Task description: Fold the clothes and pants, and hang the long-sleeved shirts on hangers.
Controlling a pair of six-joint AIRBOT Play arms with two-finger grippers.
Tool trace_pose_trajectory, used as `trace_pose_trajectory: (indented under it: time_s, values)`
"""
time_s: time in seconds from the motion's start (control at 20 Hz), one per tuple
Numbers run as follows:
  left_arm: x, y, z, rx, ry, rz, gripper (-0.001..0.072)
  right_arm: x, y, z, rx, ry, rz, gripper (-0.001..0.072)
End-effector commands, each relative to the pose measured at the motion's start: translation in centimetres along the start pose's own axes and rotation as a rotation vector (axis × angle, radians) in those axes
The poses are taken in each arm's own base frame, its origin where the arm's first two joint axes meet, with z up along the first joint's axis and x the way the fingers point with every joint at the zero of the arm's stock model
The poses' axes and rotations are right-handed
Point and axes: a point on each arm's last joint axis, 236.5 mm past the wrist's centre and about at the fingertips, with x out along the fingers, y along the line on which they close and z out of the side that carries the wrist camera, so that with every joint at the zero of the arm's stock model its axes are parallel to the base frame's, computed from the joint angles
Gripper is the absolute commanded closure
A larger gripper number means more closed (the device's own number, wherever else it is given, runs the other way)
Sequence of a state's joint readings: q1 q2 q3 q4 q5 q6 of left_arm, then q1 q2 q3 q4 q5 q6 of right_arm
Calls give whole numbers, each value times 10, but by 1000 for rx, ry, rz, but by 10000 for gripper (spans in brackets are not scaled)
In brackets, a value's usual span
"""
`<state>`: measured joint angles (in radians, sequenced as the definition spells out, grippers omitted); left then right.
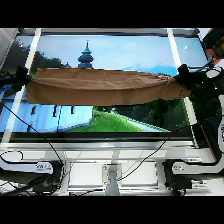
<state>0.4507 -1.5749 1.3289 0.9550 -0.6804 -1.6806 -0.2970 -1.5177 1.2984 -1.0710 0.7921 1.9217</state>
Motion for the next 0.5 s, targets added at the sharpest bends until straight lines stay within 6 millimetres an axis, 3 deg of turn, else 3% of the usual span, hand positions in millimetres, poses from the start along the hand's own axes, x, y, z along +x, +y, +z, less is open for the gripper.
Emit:
trace_pose_trajectory:
  time_s: [0.0,0.25,0.45]
  values:
    - [19,-7,15,-90,-53,-16,701,15,10,28,172,-92,49,676]
    - [50,-21,8,-101,-90,-47,701,34,22,35,202,-152,96,676]
    - [50,-44,32,-72,-216,-92,701,46,35,46,204,-222,140,676]
